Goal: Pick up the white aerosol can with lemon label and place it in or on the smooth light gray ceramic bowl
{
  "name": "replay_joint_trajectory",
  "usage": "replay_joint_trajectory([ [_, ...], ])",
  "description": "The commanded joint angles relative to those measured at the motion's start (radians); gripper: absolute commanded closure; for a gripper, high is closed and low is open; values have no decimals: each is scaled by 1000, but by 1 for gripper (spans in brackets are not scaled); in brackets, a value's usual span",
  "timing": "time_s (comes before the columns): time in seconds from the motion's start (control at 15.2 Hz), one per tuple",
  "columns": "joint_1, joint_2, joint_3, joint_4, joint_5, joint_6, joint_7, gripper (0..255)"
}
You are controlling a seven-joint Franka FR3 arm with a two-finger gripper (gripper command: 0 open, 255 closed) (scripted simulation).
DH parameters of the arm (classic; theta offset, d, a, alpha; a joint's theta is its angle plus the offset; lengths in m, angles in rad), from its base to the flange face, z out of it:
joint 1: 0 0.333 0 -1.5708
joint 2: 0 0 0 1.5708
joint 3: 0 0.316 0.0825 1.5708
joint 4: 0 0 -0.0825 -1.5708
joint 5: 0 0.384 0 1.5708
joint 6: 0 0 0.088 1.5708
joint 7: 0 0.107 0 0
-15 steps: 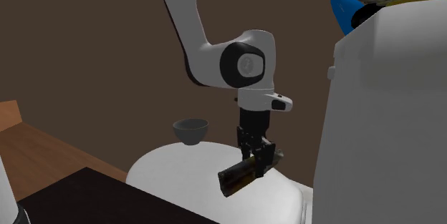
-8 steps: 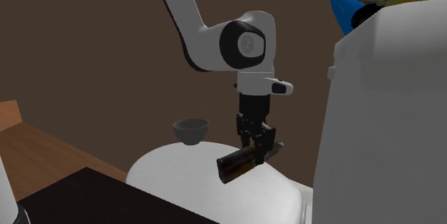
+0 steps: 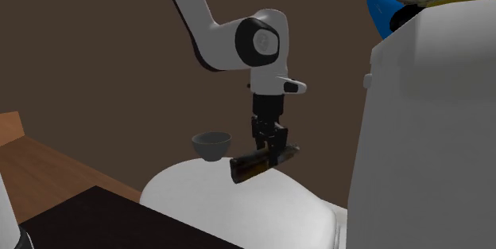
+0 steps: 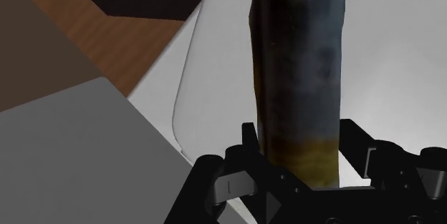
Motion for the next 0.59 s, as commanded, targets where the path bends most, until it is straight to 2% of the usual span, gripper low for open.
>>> replay_joint_trajectory([
  [0.0,29,11,24,27,5,-18,49,255],
  [0.53,141,98,109,159,16,-69,236,255],
])
